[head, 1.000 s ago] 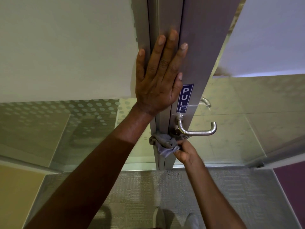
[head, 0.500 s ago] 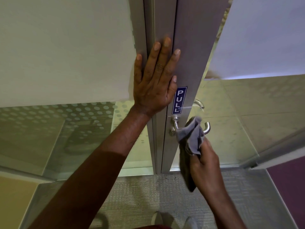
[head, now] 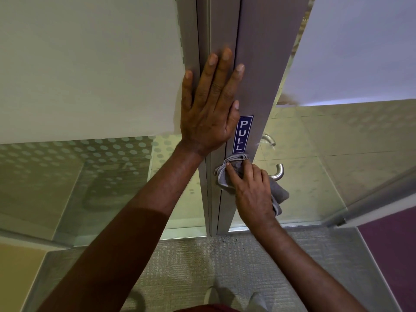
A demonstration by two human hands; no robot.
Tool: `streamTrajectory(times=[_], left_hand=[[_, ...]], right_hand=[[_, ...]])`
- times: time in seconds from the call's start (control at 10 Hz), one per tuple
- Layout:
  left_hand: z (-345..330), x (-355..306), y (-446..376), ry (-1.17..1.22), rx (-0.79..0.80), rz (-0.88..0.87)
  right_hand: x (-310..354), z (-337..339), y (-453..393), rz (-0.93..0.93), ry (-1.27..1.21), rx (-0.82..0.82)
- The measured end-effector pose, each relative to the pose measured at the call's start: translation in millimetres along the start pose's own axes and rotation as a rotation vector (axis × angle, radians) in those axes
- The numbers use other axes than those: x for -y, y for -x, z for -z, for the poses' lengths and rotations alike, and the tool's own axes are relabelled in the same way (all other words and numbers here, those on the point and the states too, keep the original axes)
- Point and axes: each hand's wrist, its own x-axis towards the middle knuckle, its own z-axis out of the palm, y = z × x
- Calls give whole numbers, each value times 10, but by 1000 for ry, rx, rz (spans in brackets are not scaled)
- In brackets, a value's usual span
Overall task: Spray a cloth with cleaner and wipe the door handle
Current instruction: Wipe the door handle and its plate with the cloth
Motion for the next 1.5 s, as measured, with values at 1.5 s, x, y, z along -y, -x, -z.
streamTrajectory(times=[1.5], left_hand=[[444, -395, 181, 266, 184, 111]], right_hand=[[-903, 331, 778, -710, -2454, 24]])
